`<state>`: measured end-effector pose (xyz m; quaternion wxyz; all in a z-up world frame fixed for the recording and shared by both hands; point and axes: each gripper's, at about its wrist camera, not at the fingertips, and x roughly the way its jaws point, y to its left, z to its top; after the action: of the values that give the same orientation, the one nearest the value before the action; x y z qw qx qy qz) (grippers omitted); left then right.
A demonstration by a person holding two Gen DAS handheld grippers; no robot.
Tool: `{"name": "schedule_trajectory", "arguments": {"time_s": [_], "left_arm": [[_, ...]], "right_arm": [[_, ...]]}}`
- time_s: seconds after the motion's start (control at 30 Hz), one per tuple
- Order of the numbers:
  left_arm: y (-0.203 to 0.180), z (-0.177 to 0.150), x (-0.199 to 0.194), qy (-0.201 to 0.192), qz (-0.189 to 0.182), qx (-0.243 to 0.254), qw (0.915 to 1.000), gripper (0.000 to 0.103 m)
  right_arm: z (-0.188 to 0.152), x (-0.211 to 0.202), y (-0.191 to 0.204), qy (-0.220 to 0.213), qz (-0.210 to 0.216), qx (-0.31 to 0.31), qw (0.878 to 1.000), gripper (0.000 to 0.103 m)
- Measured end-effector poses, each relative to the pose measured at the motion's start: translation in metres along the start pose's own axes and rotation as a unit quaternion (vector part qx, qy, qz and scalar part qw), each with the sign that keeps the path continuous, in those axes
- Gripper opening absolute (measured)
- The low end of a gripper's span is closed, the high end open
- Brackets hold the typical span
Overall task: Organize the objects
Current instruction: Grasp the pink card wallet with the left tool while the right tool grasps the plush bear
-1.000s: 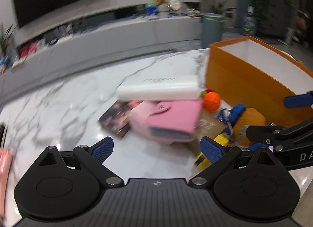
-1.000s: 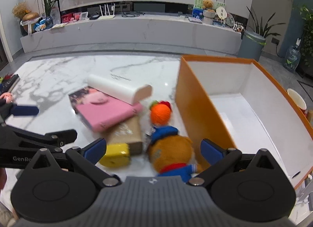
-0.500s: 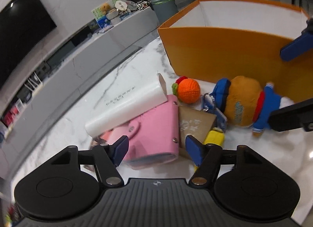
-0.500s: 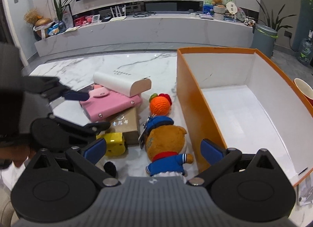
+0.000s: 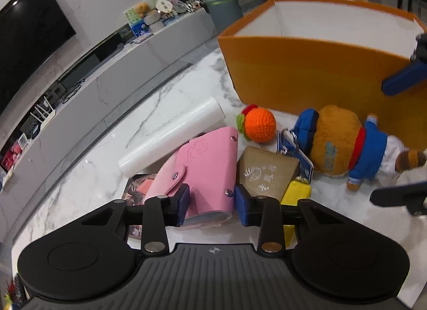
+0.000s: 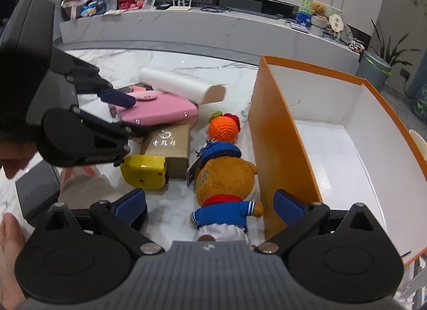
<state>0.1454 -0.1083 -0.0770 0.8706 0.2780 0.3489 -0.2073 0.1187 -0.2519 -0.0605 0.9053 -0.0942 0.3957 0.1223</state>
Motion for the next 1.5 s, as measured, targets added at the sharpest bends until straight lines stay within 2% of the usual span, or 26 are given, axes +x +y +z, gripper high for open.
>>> {"name": "schedule_trajectory", "arguments": {"time_s": [0.13, 0.2, 0.33, 0.4, 0.43, 0.57, 0.7, 0.83, 0.9, 0.97, 1.0, 1.03, 1.1, 1.17, 1.2, 1.23, 1.37, 1.43, 1.5], "left_arm": [[0.009, 0.001, -0.009, -0.008, -0.006, -0.033, 0.9994, 0.033], [0.012, -0.001, -0.013, -0.011, -0.007, -0.04, 0.9991, 0.032], [0.017, -0.003, -0.019, -0.014, -0.007, -0.047, 0.9988, 0.029], [0.02, -0.005, -0.022, -0.017, -0.007, -0.055, 0.9983, 0.028], [0.022, -0.005, -0.023, -0.019, -0.006, -0.058, 0.9981, 0.027], [0.026, -0.008, -0.027, -0.024, 0.002, -0.055, 0.9982, 0.025], [0.03, -0.011, -0.029, -0.027, 0.01, -0.057, 0.998, 0.024], [0.042, -0.014, -0.032, -0.032, 0.014, -0.076, 0.9965, 0.024], [0.049, -0.015, -0.03, -0.03, 0.01, -0.089, 0.9955, 0.024], [0.055, -0.016, -0.027, -0.029, 0.014, -0.1, 0.9945, 0.03], [0.057, -0.017, -0.025, -0.027, 0.014, -0.104, 0.9941, 0.037], [0.06, -0.018, -0.024, -0.025, 0.014, -0.111, 0.9934, 0.044], [0.066, -0.021, -0.021, -0.025, 0.007, -0.13, 0.9912, 0.046], [0.07, -0.022, -0.018, -0.024, 0.001, -0.143, 0.9894, 0.044], [0.071, -0.023, -0.016, -0.023, -0.002, -0.146, 0.989, 0.038], [0.071, -0.022, -0.015, -0.022, -0.001, -0.145, 0.9891, 0.038], [0.066, -0.018, -0.015, -0.026, 0.0, -0.119, 0.9926, 0.031], [0.07, -0.016, -0.018, -0.03, -0.017, -0.134, 0.9904, 0.027], [0.077, -0.016, -0.025, -0.034, -0.044, -0.169, 0.9841, 0.024]], "right_arm": [[0.001, 0.006, 0.011, 0.005, -0.02, -0.042, 0.999, 0.1], [0.002, 0.01, 0.018, 0.004, -0.027, -0.065, 0.997, 0.09], [0.002, 0.023, 0.033, 0.014, -0.062, -0.125, 0.99, 0.087], [0.002, 0.033, 0.035, 0.03, -0.069, -0.137, 0.988, 0.076], [0.003, 0.039, 0.037, 0.038, -0.074, -0.145, 0.986, 0.074], [-0.004, 0.059, 0.047, 0.058, -0.129, -0.194, 0.971, 0.077], [-0.008, 0.068, 0.047, 0.062, -0.148, -0.212, 0.964, 0.078], [-0.006, 0.068, 0.047, 0.065, -0.144, -0.207, 0.966, 0.078], [-0.004, 0.068, 0.042, 0.068, -0.132, -0.194, 0.97, 0.074], [0.0, 0.069, 0.034, 0.078, -0.106, -0.166, 0.977, 0.065], [0.002, 0.069, 0.029, 0.083, -0.091, -0.147, 0.981, 0.062], [0.003, 0.07, 0.028, 0.087, -0.081, -0.136, 0.984, 0.061], [0.003, 0.068, 0.024, 0.091, -0.068, -0.123, 0.986, 0.06], [0.003, 0.07, 0.024, 0.092, -0.065, -0.124, 0.986, 0.06], [0.003, 0.07, 0.025, 0.091, -0.064, -0.124, 0.986, 0.06], [0.003, 0.071, 0.025, 0.09, -0.064, -0.123, 0.986, 0.06], [0.002, 0.075, 0.025, 0.088, -0.063, -0.12, 0.987, 0.06], [0.002, 0.075, 0.024, 0.087, -0.063, -0.118, 0.987, 0.06], [0.003, 0.075, 0.024, 0.088, -0.062, -0.119, 0.987, 0.06]]}}
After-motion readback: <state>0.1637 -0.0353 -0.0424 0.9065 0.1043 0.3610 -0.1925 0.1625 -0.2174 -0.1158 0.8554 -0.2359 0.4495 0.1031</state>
